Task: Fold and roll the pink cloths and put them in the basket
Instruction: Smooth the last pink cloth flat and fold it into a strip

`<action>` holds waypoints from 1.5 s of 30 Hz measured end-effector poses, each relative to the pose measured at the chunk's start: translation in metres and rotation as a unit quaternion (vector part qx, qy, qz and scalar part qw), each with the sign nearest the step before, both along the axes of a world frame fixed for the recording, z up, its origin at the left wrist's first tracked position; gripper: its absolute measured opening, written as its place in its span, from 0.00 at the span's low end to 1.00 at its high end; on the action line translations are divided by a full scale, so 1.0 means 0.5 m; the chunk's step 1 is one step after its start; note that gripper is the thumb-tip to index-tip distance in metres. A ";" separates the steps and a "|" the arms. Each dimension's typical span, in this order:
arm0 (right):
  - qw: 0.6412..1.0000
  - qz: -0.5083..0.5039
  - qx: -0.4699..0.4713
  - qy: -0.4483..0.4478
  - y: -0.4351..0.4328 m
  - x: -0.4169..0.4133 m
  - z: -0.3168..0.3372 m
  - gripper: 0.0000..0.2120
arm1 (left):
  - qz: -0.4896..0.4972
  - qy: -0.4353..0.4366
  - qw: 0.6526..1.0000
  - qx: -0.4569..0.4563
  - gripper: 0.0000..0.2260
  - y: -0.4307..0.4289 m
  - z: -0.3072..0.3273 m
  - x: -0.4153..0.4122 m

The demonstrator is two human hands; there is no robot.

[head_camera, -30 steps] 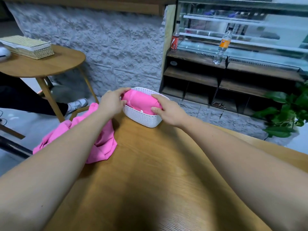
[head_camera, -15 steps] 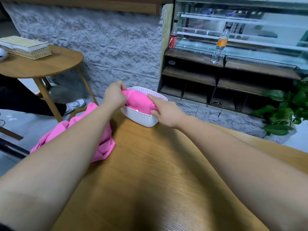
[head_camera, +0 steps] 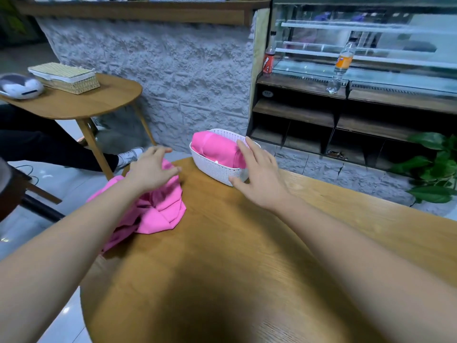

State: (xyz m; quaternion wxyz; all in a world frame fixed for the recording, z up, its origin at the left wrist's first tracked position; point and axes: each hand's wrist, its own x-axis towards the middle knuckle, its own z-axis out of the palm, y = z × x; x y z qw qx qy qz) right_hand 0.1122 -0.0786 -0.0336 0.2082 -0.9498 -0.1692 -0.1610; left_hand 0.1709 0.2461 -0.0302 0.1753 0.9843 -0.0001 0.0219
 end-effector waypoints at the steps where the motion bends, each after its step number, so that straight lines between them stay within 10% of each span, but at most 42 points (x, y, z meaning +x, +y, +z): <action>1: 1.000 0.001 -0.001 -0.003 0.002 -0.016 -0.007 0.40 | 0.014 0.007 0.999 0.048 0.39 0.019 -0.009 -0.013; 24: 0.994 -0.039 0.062 0.075 -0.104 -0.330 -0.178 0.35 | 0.018 0.056 0.987 0.151 0.38 -0.068 -0.141 -0.219; 45: 0.983 -0.132 0.113 0.052 -0.309 -0.434 -0.159 0.23 | -0.221 0.007 0.965 0.138 0.37 -0.576 -0.150 -0.475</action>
